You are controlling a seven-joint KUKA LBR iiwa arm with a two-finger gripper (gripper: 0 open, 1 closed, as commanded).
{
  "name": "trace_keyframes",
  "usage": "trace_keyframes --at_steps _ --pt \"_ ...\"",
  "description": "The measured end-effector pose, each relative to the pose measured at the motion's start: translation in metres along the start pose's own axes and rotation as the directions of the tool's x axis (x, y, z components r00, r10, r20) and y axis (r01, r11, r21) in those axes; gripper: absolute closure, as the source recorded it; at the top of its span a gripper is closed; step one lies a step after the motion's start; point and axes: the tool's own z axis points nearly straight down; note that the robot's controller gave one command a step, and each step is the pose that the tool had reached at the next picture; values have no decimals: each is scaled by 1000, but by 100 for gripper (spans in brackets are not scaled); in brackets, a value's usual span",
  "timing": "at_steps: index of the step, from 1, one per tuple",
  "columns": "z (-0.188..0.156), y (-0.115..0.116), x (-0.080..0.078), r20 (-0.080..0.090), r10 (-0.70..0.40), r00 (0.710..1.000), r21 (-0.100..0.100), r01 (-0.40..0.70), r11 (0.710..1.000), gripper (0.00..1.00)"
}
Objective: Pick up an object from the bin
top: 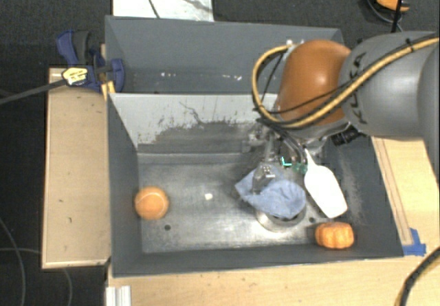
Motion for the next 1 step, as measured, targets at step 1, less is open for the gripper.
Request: trace_keyframes --at_steps 1 --pt "-4 0 -2 8 1 1000 0 -1 1000 0"
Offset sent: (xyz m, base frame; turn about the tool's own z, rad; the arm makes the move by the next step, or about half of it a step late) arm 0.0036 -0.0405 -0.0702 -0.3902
